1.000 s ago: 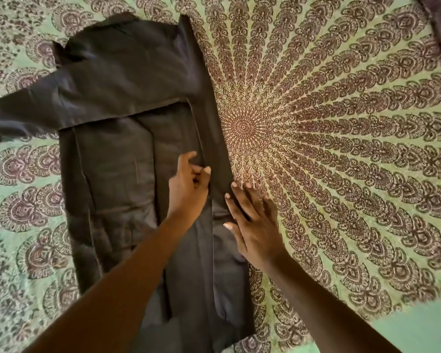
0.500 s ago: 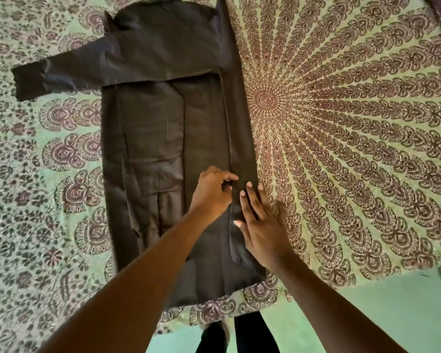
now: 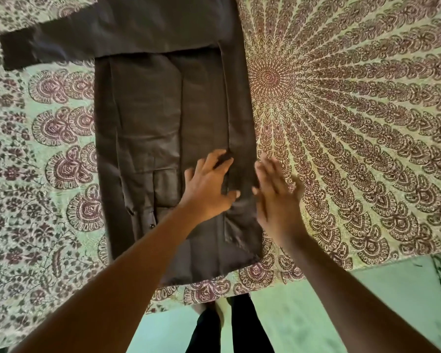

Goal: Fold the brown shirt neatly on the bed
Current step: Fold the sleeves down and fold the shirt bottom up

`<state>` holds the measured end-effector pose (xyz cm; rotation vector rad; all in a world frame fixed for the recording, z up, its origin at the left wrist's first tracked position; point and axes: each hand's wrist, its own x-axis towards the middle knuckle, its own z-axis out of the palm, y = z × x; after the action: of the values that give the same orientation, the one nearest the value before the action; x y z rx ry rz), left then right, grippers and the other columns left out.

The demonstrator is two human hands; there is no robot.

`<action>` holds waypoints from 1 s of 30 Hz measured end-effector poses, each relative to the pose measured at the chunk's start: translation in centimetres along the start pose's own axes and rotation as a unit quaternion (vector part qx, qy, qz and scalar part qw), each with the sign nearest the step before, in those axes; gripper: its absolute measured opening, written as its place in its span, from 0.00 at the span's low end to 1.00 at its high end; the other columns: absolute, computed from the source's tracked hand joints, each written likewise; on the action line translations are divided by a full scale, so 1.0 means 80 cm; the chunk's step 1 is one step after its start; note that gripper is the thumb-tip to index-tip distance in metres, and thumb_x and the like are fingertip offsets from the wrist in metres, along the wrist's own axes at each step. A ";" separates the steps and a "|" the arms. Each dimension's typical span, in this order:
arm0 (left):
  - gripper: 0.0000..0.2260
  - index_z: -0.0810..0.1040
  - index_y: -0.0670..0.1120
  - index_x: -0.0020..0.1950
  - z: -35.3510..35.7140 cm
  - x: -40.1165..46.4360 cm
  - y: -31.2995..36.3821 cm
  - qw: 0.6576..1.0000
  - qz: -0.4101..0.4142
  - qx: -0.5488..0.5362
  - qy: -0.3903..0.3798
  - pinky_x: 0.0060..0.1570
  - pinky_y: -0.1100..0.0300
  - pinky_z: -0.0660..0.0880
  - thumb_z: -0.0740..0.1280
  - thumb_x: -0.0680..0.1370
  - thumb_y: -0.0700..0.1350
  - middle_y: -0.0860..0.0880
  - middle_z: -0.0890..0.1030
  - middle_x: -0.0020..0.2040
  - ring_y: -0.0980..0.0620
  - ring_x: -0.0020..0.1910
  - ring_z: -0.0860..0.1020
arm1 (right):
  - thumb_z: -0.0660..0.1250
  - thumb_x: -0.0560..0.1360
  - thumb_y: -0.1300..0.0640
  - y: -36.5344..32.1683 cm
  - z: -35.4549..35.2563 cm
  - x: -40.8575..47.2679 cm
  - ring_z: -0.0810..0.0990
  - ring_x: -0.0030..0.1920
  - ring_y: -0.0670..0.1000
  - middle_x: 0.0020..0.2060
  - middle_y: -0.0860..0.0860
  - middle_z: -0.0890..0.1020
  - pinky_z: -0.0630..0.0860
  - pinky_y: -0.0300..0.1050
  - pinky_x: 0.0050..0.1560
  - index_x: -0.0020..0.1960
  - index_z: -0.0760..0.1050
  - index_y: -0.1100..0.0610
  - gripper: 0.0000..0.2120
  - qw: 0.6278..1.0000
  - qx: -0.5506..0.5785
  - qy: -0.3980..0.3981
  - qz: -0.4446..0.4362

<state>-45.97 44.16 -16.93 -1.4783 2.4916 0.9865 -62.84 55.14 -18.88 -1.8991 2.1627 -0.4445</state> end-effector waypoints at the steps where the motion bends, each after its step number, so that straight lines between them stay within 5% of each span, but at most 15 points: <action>1: 0.43 0.58 0.54 0.82 0.002 -0.008 -0.003 0.999 0.010 0.047 -0.009 0.73 0.42 0.58 0.72 0.72 0.63 0.57 0.50 0.81 0.51 0.78 0.55 | 0.53 0.85 0.49 0.008 -0.003 0.025 0.55 0.83 0.52 0.83 0.51 0.59 0.60 0.66 0.73 0.82 0.60 0.56 0.27 1.000 -0.013 -0.005 0.001; 6: 0.57 0.42 0.54 0.83 0.012 -0.024 -0.019 0.989 0.019 0.136 -0.056 0.76 0.32 0.49 0.71 0.66 0.72 0.58 0.33 0.82 0.53 0.82 0.39 | 0.52 0.84 0.38 0.030 0.006 0.113 0.47 0.84 0.56 0.85 0.51 0.48 0.60 0.70 0.74 0.84 0.52 0.57 0.35 0.976 -0.141 -0.147 -0.079; 11: 0.68 0.34 0.50 0.82 0.015 -0.025 -0.019 0.977 0.028 0.189 -0.097 0.75 0.29 0.45 0.71 0.59 0.77 0.54 0.24 0.79 0.51 0.81 0.32 | 0.48 0.82 0.32 0.020 0.015 0.063 0.40 0.84 0.57 0.84 0.53 0.42 0.51 0.73 0.77 0.84 0.47 0.57 0.40 0.959 -0.159 -0.194 -0.131; 18: 0.67 0.37 0.45 0.83 0.016 -0.032 -0.018 0.976 0.032 0.194 -0.088 0.74 0.29 0.44 0.69 0.60 0.77 0.49 0.25 0.79 0.49 0.81 0.32 | 0.53 0.84 0.36 0.009 0.001 -0.047 0.51 0.84 0.55 0.84 0.53 0.52 0.60 0.71 0.73 0.82 0.59 0.57 0.34 0.938 -0.160 -0.203 -0.232; 24: 0.67 0.33 0.45 0.82 0.022 -0.033 -0.025 0.976 0.038 0.197 -0.086 0.73 0.27 0.41 0.65 0.60 0.80 0.49 0.24 0.79 0.49 0.81 0.31 | 0.54 0.85 0.41 0.028 0.005 -0.045 0.55 0.83 0.55 0.82 0.55 0.59 0.61 0.67 0.75 0.80 0.65 0.58 0.29 0.902 -0.131 -0.205 -0.357; 30: 0.69 0.34 0.44 0.82 0.024 -0.035 -0.021 0.970 0.020 0.226 -0.083 0.72 0.27 0.39 0.65 0.58 0.81 0.47 0.25 0.80 0.47 0.81 0.32 | 0.56 0.86 0.48 0.032 -0.012 0.006 0.73 0.75 0.53 0.74 0.55 0.75 0.66 0.59 0.75 0.71 0.77 0.59 0.22 0.906 -0.020 -0.138 -0.399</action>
<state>-43.57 46.84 -18.24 -1.1572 2.4155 0.4726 -65.59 55.03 -18.95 -2.6266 1.1525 -0.2291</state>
